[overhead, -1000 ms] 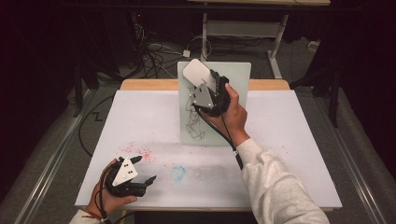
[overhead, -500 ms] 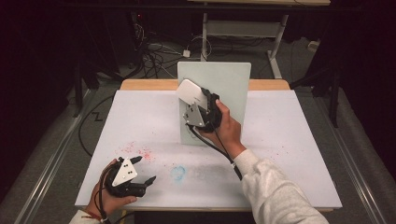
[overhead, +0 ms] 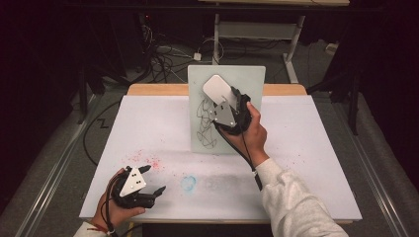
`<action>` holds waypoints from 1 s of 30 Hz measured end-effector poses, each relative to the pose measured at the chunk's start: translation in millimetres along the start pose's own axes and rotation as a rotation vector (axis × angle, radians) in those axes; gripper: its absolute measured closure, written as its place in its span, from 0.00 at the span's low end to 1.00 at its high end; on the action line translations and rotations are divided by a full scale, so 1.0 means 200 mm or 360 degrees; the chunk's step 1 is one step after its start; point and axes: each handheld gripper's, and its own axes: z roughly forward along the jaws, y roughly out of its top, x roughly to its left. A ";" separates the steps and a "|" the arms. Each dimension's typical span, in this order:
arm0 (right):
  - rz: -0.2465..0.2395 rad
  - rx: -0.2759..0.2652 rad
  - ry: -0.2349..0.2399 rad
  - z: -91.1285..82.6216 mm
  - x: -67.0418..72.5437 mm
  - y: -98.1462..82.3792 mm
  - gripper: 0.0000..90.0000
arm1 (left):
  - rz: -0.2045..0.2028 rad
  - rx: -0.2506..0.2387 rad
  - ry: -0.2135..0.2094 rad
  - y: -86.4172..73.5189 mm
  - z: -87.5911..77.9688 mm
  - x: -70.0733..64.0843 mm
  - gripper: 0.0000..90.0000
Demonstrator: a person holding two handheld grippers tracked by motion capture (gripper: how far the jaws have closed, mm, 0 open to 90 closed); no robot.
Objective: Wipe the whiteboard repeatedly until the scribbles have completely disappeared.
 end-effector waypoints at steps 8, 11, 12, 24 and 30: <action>-0.0160 -0.0001 0.0091 -0.02 0.25 -0.04 0.34 | 0.0001 -0.0005 -0.0003 0.00 -0.01 0.00 0.20; -0.0192 0.0005 0.0124 -0.04 0.31 -0.06 0.34 | 0.0000 -0.0007 -0.0003 0.00 -0.01 0.00 0.20; -0.0211 0.0008 0.0125 -0.04 0.31 -0.06 0.34 | 0.0000 -0.0007 -0.0002 0.00 -0.01 0.00 0.20; -0.0058 -0.0050 0.0101 0.05 0.11 0.12 0.34 | 0.0003 -0.0005 -0.0005 0.00 0.00 0.00 0.20; 0.0007 -0.0048 0.0057 0.08 0.08 0.20 0.34 | 0.0005 -0.0002 -0.0006 0.00 0.00 0.00 0.20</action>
